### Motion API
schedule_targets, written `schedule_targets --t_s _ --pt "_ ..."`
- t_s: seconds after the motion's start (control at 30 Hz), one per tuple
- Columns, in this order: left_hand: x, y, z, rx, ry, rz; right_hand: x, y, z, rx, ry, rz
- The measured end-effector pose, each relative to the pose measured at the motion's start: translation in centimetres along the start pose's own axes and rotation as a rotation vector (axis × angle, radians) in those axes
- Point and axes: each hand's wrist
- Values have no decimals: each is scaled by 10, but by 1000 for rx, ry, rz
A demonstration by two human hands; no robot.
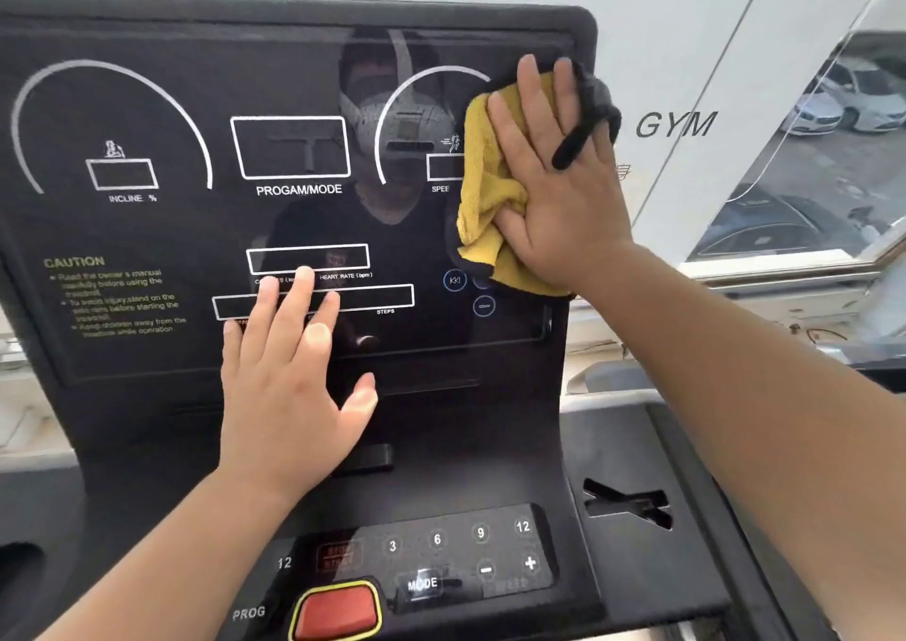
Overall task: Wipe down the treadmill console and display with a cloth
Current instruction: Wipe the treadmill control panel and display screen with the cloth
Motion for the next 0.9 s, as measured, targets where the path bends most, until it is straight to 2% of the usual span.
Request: schedule_targets --t_s 0.13,0.27,0.33,0.47,0.6,0.77,0.9 --pt "0 2 -3 -21 -34 17 -18 84 -18 73 -25 -68" --pt "1 14 -3 3 -14 -16 -29 186 -46 111 13 -296" --pt "-2 25 -1 -22 -30 -62 -31 214 -65 71 6 -361" --pt "-7 43 4 -62 -80 -160 -17 230 -96 -19 -78 -553" --pt "-8 52 6 -83 -99 -196 13 255 -122 21 -232 -780" --pt "-10 64 4 -74 -76 -213 34 262 -98 44 -243 -929" --pt "-5 70 -3 -51 -48 -202 31 250 -96 -189 -166 -917"
Point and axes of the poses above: each hand's wrist, its own y-axis away from the middle knuckle, its own x-axis out of the back of the hand, z = x × y, and after that the axes turned 8 degrees about z, right-handed
